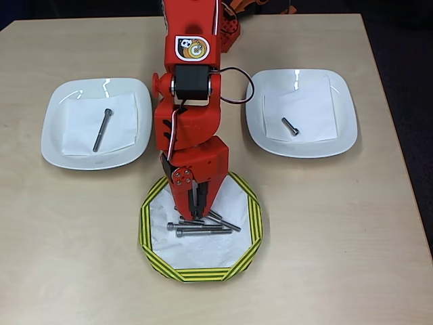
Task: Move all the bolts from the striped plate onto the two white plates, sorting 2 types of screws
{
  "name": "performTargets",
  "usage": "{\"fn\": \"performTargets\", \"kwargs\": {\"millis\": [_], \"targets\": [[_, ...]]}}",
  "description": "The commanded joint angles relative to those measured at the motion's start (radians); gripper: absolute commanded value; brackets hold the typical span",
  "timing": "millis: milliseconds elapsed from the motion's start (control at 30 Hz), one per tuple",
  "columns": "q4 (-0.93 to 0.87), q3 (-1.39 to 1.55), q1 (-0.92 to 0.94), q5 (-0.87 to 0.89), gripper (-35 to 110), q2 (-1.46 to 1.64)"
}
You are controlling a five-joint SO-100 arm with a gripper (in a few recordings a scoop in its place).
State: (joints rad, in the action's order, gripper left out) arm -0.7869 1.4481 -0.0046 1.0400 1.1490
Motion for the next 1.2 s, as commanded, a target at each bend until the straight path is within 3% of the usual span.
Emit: {"fn": "performTargets", "kwargs": {"millis": [0, 200, 533, 667, 833, 1167], "targets": [[-0.058, -0.035, 0.005, 0.011, 0, 0.02], [-0.17, -0.106, -0.003, 0.006, 0, 0.04], [-0.198, -0.133, 0.002, -0.021, 1, 0.038], [-0.173, -0.14, 0.009, -0.123, 9, 0.021], [-0.175, -0.189, 0.041, -0.328, 10, -0.006], [-0.179, -0.172, 0.091, -0.383, 7, -0.067]]}}
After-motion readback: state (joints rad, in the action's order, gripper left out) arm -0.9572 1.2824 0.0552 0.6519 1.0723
